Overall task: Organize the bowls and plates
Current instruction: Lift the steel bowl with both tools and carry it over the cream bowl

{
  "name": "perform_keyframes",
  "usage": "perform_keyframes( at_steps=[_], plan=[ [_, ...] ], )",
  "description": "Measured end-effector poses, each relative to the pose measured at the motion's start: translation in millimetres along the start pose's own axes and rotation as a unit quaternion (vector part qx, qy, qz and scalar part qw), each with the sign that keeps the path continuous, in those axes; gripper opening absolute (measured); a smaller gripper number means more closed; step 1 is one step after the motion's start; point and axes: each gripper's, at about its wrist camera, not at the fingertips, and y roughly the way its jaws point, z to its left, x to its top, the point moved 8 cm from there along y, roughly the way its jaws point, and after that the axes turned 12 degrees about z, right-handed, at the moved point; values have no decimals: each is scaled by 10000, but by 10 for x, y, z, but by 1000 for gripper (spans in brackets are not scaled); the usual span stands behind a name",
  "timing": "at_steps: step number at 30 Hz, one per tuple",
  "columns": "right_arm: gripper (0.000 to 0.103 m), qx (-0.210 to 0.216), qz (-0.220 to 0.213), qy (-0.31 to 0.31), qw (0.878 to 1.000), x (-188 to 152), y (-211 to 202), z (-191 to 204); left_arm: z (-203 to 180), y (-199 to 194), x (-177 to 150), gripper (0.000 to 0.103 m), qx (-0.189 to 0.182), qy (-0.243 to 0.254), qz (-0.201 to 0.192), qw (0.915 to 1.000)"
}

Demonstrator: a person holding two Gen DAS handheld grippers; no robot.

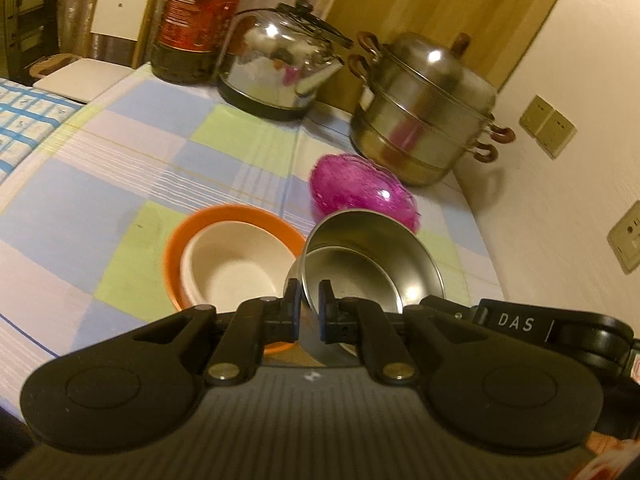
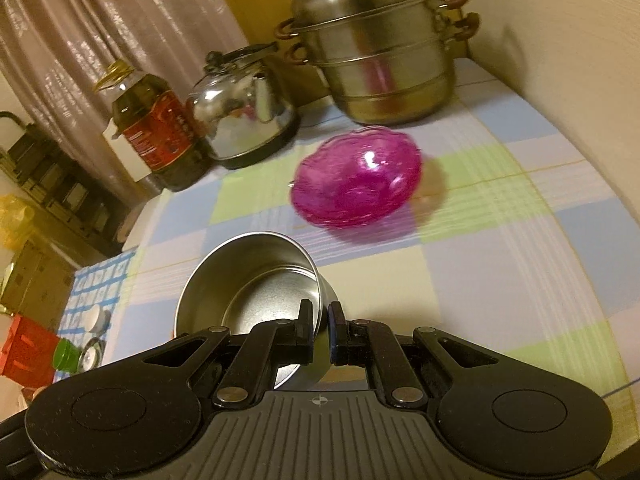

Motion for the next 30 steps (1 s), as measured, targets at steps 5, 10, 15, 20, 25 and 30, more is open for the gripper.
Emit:
perform_keyframes(
  at_steps=[5,10,15,20,25,30],
  plan=[
    [7,100,97,-96,9999,25,131,162,182,-38,68,7,111,-97,-28,9999],
    [7,174,186,-206,9995,61,270,306,343,-35,162,7,191,-172,-18,9997],
    [7,191,263,-259,9991,76,394,396,464,0,232,7,257,-224,9,9994],
    [7,148,340,-297,9989,75,509,425,529,66,262,7,293,-255,63,9992],
    [7,126,399,-280,9987,70,592,422,556,129,301,7,313,-236,96,9992],
    [7,111,462,-239,9986,69,670,389,575,200,300,7,343,-218,162,9990]
  ],
)
